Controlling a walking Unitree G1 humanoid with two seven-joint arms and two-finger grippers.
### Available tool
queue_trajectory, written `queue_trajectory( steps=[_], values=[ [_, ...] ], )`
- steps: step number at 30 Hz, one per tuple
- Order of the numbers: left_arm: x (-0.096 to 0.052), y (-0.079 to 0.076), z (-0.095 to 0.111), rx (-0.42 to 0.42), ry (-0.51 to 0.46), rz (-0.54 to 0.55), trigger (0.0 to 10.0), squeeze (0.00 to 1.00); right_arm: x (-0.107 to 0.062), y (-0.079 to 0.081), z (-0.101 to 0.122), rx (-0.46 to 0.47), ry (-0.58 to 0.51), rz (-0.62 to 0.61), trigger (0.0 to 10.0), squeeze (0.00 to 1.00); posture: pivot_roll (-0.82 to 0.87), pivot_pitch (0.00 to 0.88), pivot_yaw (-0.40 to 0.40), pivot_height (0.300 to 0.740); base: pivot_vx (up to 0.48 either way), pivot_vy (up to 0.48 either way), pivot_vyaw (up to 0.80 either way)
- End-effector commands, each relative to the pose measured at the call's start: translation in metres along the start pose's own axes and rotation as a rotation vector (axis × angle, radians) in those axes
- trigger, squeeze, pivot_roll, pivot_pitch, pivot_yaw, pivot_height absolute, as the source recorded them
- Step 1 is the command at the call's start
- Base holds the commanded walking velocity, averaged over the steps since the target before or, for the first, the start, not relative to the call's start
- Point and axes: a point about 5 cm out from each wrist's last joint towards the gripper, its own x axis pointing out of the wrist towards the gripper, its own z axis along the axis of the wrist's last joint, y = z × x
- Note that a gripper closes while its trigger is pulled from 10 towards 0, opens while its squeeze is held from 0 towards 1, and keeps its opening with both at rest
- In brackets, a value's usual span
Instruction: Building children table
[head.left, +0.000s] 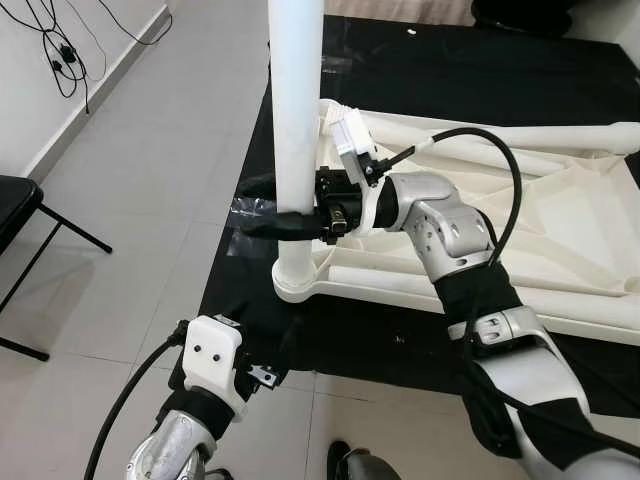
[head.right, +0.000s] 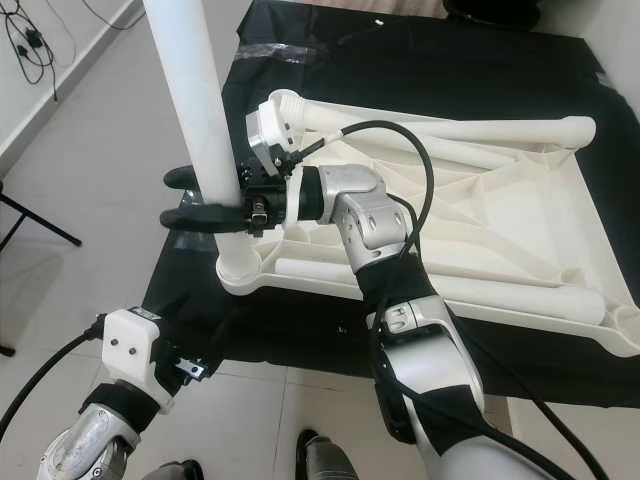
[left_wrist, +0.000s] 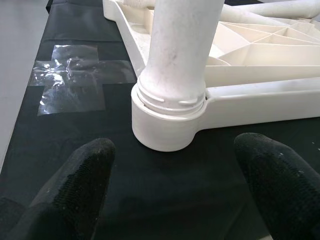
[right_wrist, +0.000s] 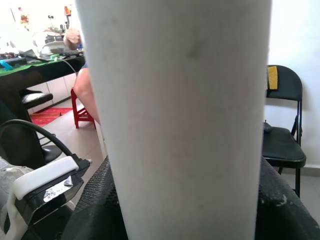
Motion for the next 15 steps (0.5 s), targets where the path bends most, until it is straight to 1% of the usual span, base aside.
queue_trajectory(
  steps=[1, 3, 5, 7, 8, 9, 10, 11, 12, 13, 14, 15],
  values=[
    [-0.002, -0.002, -0.001, -0.010, 0.013, -0.003, 10.0, 0.00, 0.002, 0.003, 0.000, -0.025, -0.015, -0.001, 0.0, 0.00, 0.07, 0.257, -0.076, 0.740, 0.000, 0.000, 0.00],
    [-0.002, -0.002, -0.001, -0.011, 0.013, -0.002, 10.0, 0.00, 0.000, 0.002, 0.000, -0.042, -0.013, -0.046, 0.0, 0.00, 0.07, 0.257, -0.076, 0.740, 0.000, 0.000, 0.00],
    [-0.001, -0.002, -0.002, -0.011, 0.012, -0.002, 10.0, 0.00, -0.001, 0.008, -0.006, -0.038, -0.010, -0.180, 0.0, 0.00, 0.06, 0.254, -0.080, 0.740, 0.000, 0.000, 0.00],
    [-0.001, -0.002, -0.002, -0.011, 0.011, -0.001, 10.0, 0.00, -0.002, 0.012, -0.009, -0.024, -0.011, -0.267, 0.0, 0.00, 0.06, 0.254, -0.080, 0.740, 0.000, 0.000, 0.00],
    [-0.001, -0.002, -0.002, -0.010, 0.010, -0.001, 10.0, 0.00, 0.001, 0.013, -0.013, -0.017, 0.000, -0.361, 0.0, 0.00, 0.06, 0.253, -0.084, 0.740, 0.000, 0.000, 0.00],
    [0.000, -0.002, -0.002, -0.010, 0.010, -0.001, 10.0, 0.00, 0.002, 0.013, -0.016, -0.017, 0.007, -0.426, 0.0, 0.00, 0.06, 0.253, -0.084, 0.740, 0.000, 0.000, 0.00],
    [-0.001, 0.000, -0.001, -0.007, 0.009, 0.001, 10.0, 0.00, 0.006, 0.019, -0.037, -0.061, 0.139, -0.902, 0.0, 0.00, 0.06, 0.257, -0.080, 0.740, 0.000, 0.000, 0.00],
    [-0.001, 0.000, -0.001, -0.007, 0.009, 0.001, 10.0, 0.00, 0.006, 0.019, -0.037, -0.061, 0.139, -0.902, 0.0, 0.00, 0.06, 0.257, -0.080, 0.740, 0.000, 0.000, 0.00],
    [-0.001, 0.001, -0.001, -0.007, 0.008, 0.002, 10.0, 0.00, 0.003, 0.024, -0.041, -0.074, 0.168, -1.042, 0.0, 0.00, 0.06, 0.257, -0.080, 0.740, 0.000, 0.000, 0.00],
    [0.000, 0.001, -0.001, -0.006, 0.009, 0.001, 10.0, 0.00, 0.009, 0.036, -0.044, -0.082, 0.177, -1.082, 0.0, 0.00, 0.06, 0.256, -0.061, 0.740, 0.000, 0.000, 0.00],
    [0.001, 0.002, -0.001, -0.007, 0.009, 0.001, 10.0, 0.00, 0.014, 0.044, -0.045, -0.080, 0.172, -1.064, 0.0, 0.00, 0.06, 0.256, -0.061, 0.740, 0.000, 0.000, 0.00],
    [0.001, 0.002, -0.001, -0.007, 0.009, 0.001, 10.0, 0.00, 0.014, 0.044, -0.045, -0.080, 0.172, -1.064, 0.0, 0.00, 0.06, 0.256, -0.061, 0.740, 0.000, 0.000, 0.00]
  ],
)
